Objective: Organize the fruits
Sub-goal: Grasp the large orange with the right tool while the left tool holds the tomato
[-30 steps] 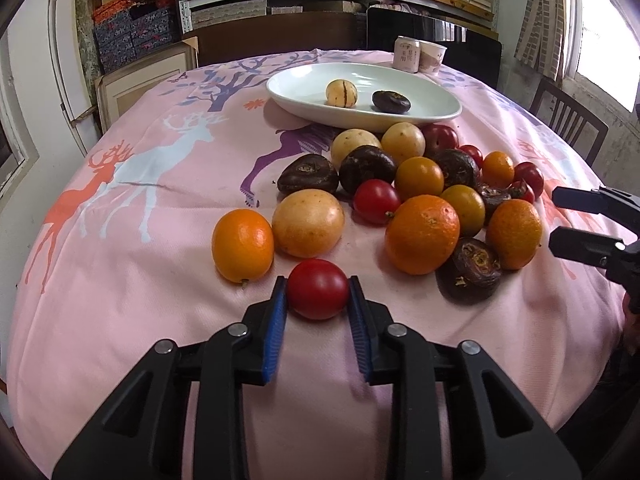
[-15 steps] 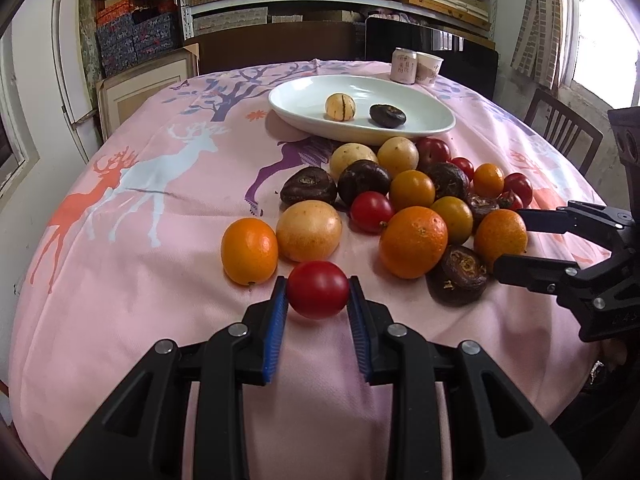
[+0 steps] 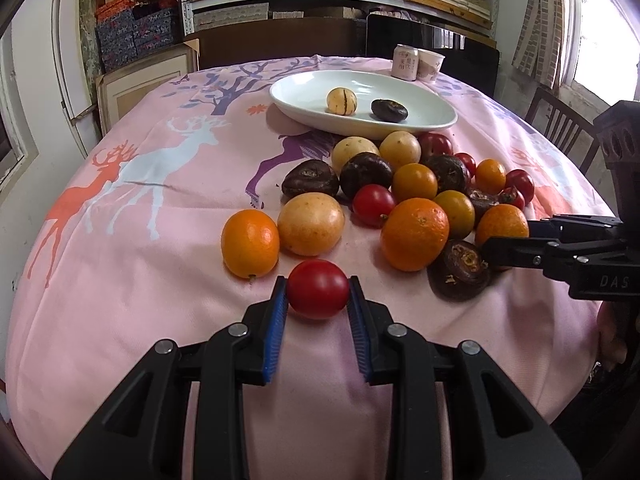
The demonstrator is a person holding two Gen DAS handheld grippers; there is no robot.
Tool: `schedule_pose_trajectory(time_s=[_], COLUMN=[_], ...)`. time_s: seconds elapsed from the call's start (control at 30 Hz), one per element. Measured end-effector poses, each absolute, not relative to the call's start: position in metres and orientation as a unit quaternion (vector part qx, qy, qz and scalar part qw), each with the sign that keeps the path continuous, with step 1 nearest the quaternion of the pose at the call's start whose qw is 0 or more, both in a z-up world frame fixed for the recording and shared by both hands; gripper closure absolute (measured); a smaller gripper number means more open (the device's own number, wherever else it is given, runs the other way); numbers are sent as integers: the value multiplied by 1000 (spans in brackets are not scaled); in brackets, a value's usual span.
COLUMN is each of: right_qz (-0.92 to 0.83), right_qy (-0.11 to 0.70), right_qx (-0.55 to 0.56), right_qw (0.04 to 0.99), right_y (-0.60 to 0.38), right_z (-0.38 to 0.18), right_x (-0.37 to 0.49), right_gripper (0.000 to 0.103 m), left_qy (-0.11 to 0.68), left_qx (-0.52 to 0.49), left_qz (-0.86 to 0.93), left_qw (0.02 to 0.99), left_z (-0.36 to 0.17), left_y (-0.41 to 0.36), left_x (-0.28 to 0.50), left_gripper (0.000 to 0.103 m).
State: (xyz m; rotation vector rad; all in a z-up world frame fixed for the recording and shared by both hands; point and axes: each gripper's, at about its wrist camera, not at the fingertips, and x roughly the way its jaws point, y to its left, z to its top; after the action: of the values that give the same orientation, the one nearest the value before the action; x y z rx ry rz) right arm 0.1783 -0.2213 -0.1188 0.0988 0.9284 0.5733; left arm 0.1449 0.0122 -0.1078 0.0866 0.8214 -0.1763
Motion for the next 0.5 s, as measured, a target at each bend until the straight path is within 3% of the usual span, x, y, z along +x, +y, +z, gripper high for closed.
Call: schedule_pose_trajectory(time_s=[0.5], right_qz=[271], right_qy=[427], right_qx=[72], right_qw=[860], right_y=[-238], right_z=[-111], right_x=[176], right_gripper=[56], left_qy=[389], left_qx=[42], left_qz=[-88], left_qw=[916], left_z=[-98], left_y=[10], left_x=[142], left_gripper=[74])
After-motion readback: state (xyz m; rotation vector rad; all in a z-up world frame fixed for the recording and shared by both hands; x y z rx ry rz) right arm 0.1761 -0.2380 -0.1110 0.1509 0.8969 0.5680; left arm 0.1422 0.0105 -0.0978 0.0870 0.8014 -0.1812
